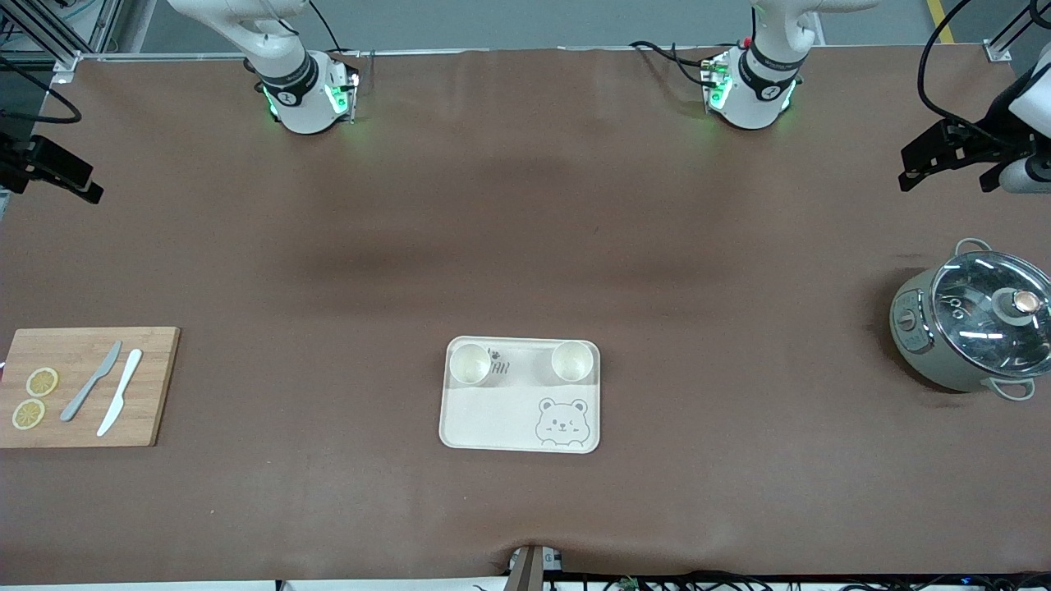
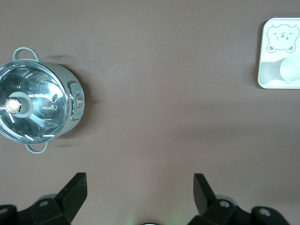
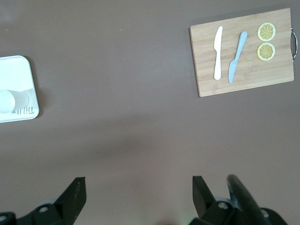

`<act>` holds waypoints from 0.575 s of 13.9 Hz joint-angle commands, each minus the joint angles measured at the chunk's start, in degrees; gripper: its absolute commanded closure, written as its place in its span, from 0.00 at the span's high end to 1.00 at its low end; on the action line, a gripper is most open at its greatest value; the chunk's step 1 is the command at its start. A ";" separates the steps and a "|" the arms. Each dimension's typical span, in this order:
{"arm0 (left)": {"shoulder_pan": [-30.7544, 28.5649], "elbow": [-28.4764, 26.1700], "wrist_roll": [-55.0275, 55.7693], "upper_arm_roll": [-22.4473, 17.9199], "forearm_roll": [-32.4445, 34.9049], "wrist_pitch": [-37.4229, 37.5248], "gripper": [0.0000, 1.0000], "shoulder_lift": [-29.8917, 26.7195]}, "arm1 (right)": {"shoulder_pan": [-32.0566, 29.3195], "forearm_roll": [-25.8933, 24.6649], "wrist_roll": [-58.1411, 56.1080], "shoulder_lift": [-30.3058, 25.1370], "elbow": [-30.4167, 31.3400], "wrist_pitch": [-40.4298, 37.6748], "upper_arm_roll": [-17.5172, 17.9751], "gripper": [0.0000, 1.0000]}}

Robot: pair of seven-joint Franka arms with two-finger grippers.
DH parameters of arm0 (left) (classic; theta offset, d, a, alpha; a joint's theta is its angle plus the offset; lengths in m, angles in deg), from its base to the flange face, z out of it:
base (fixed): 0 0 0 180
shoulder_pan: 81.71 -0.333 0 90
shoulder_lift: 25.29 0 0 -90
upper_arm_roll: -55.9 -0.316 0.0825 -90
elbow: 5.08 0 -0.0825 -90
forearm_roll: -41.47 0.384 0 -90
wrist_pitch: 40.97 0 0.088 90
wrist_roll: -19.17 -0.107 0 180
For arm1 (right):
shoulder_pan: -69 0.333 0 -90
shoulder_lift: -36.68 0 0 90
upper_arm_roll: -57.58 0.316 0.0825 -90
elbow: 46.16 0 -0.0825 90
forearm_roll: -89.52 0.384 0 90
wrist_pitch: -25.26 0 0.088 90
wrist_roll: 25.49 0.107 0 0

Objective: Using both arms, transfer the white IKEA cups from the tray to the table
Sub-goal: 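Reach the left gripper toward the cup on the white tray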

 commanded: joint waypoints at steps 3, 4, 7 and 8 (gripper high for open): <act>0.48 1.16 0.29 0.16 -0.04 0.98 1.00 0.52 | -0.73 -0.68 0.61 0.61 -0.29 0.32 0.54 1.00; 0.82 1.25 0.47 0.16 -0.12 0.98 1.00 0.70 | -0.73 -0.77 0.61 0.61 -0.29 0.32 0.63 1.00; 2.49 1.16 0.82 2.69 -0.21 -0.77 1.00 5.25 | -0.73 -0.68 0.70 1.14 -0.38 0.49 0.54 1.00; 3.63 1.16 0.91 3.75 -0.04 -2.35 1.00 7.19 | -0.73 -0.68 0.96 1.23 -0.38 1.63 0.63 1.00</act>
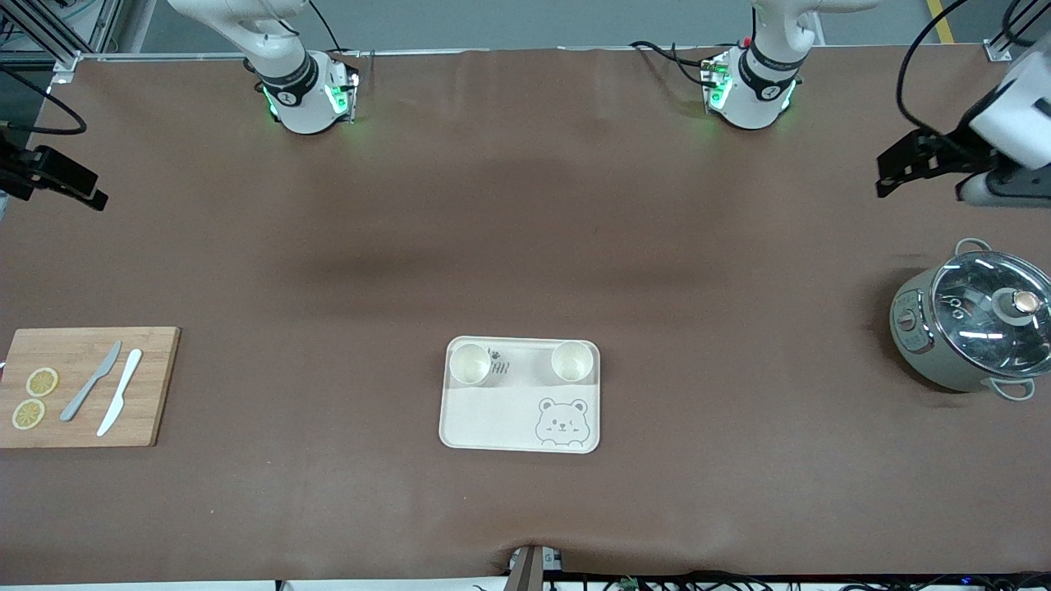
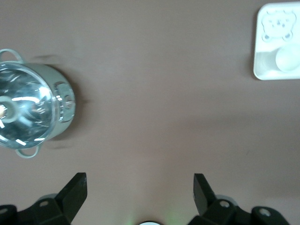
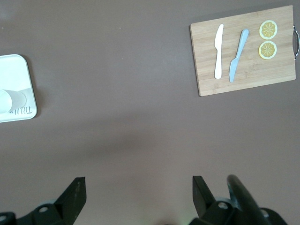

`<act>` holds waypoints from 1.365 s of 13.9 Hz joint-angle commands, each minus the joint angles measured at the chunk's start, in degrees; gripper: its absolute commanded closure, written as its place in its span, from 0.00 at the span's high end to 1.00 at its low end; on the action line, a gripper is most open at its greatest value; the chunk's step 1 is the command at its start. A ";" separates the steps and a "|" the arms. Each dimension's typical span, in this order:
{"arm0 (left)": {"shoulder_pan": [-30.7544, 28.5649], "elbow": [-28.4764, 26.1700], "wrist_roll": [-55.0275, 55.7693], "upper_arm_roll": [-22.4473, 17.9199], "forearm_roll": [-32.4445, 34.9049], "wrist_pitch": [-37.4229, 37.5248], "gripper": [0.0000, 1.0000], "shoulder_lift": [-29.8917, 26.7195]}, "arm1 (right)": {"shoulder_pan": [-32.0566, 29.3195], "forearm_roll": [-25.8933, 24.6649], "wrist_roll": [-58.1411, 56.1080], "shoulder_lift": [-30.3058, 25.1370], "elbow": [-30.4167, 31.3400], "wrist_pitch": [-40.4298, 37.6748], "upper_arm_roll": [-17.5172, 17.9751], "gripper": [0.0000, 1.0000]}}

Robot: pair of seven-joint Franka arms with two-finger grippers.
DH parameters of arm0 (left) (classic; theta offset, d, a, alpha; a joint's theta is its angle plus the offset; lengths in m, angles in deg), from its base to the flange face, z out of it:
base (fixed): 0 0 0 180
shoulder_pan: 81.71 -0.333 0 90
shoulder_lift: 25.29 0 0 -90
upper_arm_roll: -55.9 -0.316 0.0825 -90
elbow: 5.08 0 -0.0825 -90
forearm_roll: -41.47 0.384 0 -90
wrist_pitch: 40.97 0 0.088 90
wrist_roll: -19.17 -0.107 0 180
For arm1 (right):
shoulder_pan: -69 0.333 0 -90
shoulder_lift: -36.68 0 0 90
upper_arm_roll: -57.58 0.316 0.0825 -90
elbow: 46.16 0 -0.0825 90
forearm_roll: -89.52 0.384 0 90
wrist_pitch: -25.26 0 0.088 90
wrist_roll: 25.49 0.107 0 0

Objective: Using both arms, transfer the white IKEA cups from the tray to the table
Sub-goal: 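Reach the left gripper toward the cup on the white tray, then grasp the white cup with the left gripper while the right gripper reaches the tray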

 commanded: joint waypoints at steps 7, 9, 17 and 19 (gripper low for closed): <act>13.14 1.43 23.81 2.51 -0.28 -17.38 1.00 17.05 | -0.68 -2.42 0.92 3.18 -0.29 3.96 0.68 1.00; 15.60 2.04 30.22 2.51 -0.20 -23.98 1.00 21.62 | -0.25 -3.65 0.92 5.99 -0.29 4.31 0.68 1.00; 22.29 8.19 44.58 2.16 -0.02 -39.64 0.90 39.73 | -0.07 -4.27 0.48 19.08 -0.20 10.89 0.76 1.00; 22.99 8.11 44.50 2.25 0.07 -42.72 0.82 41.67 | 0.37 -2.79 1.27 21.19 0.06 12.74 0.94 1.00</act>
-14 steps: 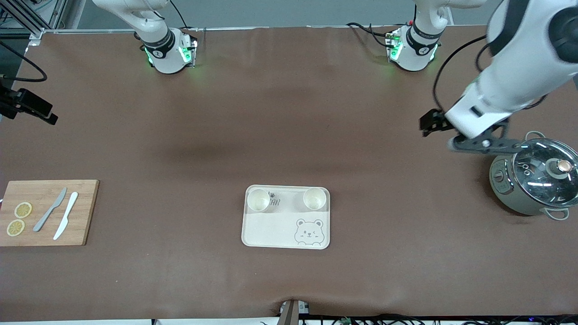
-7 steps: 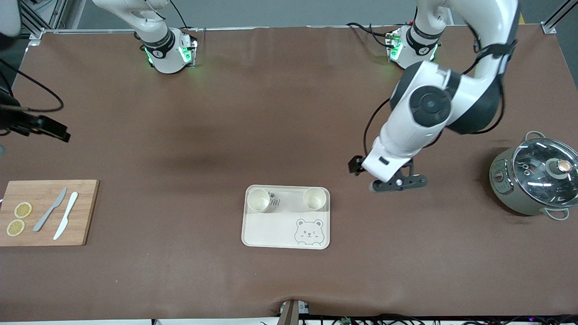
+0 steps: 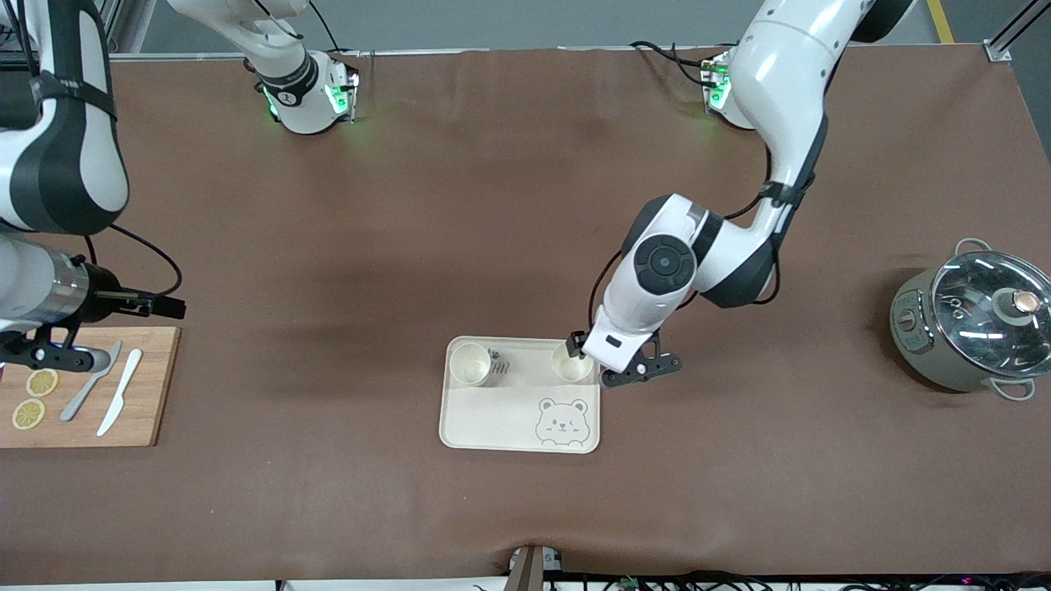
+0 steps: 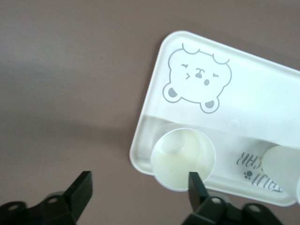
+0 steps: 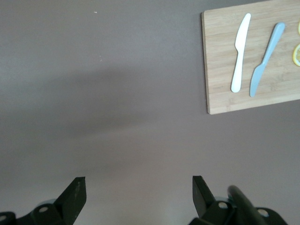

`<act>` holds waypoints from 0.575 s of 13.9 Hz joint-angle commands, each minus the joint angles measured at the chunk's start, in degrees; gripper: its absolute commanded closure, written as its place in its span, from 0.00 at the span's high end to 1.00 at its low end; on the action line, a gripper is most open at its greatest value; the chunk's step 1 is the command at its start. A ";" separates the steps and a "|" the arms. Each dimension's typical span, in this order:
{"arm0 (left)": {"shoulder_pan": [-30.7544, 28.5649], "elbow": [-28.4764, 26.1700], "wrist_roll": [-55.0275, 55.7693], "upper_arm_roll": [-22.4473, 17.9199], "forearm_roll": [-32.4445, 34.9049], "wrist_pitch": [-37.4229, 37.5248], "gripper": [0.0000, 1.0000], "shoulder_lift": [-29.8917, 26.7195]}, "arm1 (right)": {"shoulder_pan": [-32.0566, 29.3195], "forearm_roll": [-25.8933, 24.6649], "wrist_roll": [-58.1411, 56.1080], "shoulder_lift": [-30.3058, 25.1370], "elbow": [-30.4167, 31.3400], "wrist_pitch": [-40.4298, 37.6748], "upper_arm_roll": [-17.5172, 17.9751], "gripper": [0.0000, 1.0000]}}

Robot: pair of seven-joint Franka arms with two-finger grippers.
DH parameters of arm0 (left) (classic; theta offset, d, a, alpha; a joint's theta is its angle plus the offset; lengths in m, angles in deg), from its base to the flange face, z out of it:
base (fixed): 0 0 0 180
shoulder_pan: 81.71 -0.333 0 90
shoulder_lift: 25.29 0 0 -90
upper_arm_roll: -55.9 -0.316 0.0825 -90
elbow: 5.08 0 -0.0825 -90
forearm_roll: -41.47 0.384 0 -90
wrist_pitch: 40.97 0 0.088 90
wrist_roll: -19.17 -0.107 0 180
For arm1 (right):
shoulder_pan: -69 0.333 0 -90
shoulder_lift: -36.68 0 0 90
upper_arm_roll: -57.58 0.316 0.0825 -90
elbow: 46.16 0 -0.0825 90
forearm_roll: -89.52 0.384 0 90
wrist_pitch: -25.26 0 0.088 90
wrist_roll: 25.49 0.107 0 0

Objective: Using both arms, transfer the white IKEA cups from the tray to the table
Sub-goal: 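Grasp the white cup with the left gripper while the right gripper reaches the tray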

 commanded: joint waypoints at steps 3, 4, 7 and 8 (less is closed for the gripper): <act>0.34 1.66 -0.41 -0.44 0.07 -1.46 0.62 2.41 | 0.67 5.40 1.09 5.16 -0.53 5.12 0.62 1.00; 0.68 1.66 -0.41 -0.44 0.07 -1.46 0.61 3.46 | 0.84 7.59 1.18 6.56 -0.53 6.27 0.62 1.00; 0.86 1.75 -0.33 -0.44 -0.19 -3.21 0.59 5.84 | 3.64 13.06 8.36 9.91 -0.53 10.13 0.53 1.00; 0.86 1.75 -0.32 -0.44 -0.19 -3.39 0.57 6.28 | 5.75 13.15 11.52 10.35 -0.53 11.28 0.53 1.00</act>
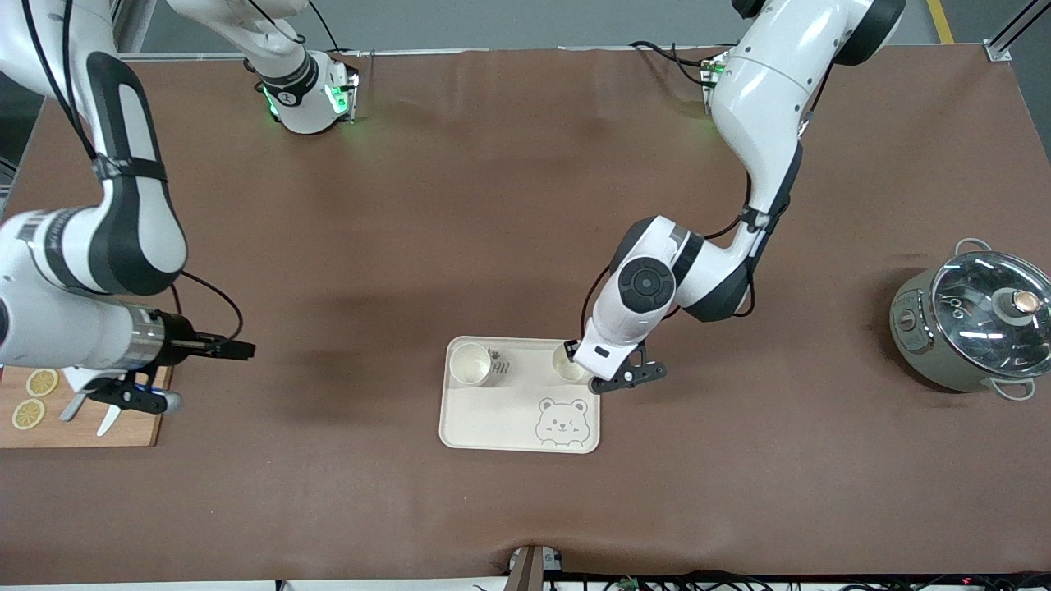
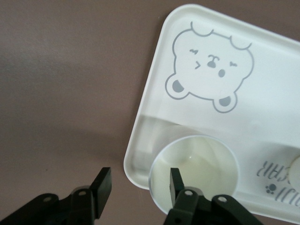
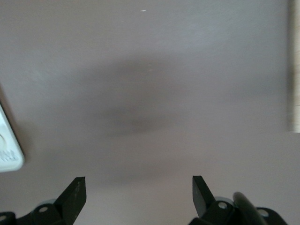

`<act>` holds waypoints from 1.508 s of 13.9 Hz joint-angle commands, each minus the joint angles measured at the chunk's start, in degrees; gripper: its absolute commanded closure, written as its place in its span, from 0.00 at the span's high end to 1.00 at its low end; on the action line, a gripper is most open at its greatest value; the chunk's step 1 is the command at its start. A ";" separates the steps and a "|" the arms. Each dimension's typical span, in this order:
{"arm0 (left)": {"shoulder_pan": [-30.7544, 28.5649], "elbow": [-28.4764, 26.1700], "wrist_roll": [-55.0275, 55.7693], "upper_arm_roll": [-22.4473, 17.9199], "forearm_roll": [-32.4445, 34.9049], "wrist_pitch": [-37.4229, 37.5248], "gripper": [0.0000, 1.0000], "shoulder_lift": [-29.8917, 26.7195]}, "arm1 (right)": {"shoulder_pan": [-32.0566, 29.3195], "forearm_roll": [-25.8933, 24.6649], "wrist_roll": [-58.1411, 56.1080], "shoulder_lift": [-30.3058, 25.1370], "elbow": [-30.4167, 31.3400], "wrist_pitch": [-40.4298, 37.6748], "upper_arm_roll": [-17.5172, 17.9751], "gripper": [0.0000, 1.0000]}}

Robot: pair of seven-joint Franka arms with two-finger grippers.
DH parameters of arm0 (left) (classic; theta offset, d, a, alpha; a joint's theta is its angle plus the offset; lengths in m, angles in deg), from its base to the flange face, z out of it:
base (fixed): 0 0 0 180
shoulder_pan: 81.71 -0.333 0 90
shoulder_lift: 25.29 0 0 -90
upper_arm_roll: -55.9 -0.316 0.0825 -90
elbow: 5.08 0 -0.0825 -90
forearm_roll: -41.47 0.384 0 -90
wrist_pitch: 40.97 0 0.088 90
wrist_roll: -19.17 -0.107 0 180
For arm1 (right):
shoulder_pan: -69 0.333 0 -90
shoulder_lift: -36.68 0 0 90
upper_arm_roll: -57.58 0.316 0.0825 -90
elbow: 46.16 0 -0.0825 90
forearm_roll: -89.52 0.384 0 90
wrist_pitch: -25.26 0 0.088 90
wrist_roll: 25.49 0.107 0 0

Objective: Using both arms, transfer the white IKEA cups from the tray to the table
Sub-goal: 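Grasp the white cup with the left gripper while the right gripper reaches the tray, then lift the cup with the left gripper while the right gripper grasps the other cup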

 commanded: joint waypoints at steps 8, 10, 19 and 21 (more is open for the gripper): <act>-0.54 1.74 -3.61 -0.03 -0.72 -0.47 0.00 -0.65 | 16.33 3.12 26.71 4.60 -1.11 10.96 -0.06 1.00; -0.72 1.57 -3.52 -0.03 -0.81 0.23 0.00 -3.72 | 18.36 3.03 27.69 6.53 -1.20 13.08 -0.06 1.00; -16.34 1.31 -19.66 -0.03 -0.90 19.02 0.00 -19.20 | 27.50 3.47 38.40 11.99 -1.38 24.60 0.02 0.69; -19.43 0.87 -26.08 -0.11 -0.72 23.51 0.00 -19.39 | 28.47 3.38 38.33 13.39 -1.29 27.14 -0.06 0.48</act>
